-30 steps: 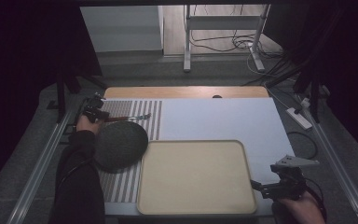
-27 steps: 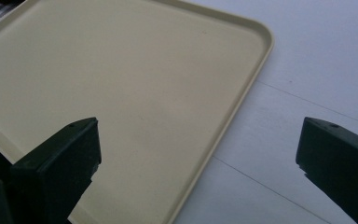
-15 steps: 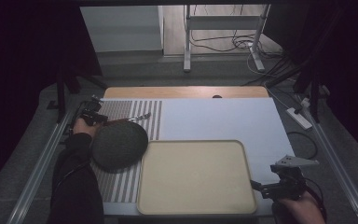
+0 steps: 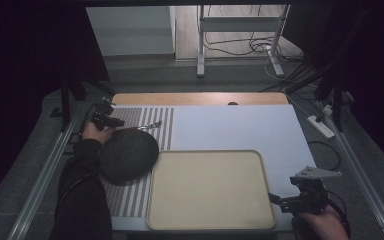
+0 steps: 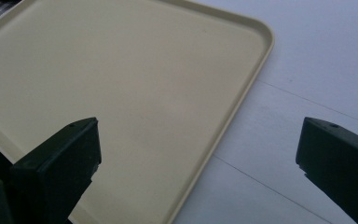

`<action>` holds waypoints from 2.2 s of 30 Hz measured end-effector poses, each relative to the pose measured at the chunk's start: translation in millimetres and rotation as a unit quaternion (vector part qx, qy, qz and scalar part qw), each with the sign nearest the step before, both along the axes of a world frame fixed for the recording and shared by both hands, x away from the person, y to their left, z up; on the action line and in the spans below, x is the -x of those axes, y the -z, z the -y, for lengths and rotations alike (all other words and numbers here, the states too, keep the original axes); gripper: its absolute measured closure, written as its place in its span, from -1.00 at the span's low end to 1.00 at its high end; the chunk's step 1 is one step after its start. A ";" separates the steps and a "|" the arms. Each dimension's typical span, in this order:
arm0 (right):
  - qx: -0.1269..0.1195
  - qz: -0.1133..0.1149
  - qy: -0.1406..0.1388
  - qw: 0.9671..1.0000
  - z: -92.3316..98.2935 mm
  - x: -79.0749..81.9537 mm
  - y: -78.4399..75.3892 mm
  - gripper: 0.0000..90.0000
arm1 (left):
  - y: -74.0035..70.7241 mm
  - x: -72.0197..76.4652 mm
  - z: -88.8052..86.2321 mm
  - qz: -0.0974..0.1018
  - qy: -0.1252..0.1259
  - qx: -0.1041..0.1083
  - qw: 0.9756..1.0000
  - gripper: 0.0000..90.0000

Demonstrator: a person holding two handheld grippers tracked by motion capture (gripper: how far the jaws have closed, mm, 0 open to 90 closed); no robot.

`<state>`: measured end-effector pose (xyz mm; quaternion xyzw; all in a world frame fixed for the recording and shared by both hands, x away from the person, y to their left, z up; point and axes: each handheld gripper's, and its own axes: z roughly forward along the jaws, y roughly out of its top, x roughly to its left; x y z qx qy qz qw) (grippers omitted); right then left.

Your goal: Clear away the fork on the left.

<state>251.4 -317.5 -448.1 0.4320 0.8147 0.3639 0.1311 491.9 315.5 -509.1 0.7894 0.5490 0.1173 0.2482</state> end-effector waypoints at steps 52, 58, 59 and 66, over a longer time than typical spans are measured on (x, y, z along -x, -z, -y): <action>0.004 0.002 -0.005 1.000 -0.6 0.6 0.2 -0.99 | 11.8 -18.7 28.0 -0.026 0.162 -0.046 0.985 0.60; 0.004 0.001 -0.005 1.000 -0.5 0.6 0.1 -0.99 | 12.2 -18.9 27.4 -0.024 0.170 -0.052 0.984 0.73; 0.004 0.001 -0.004 1.000 -0.4 0.6 0.0 -0.99 | 12.7 -18.6 26.4 -0.021 0.172 -0.051 0.984 0.73; 0.001 -0.001 -0.004 1.000 0.0 0.0 0.2 -0.99 | 9.3 -17.5 22.9 -0.002 0.170 -0.071 0.983 0.74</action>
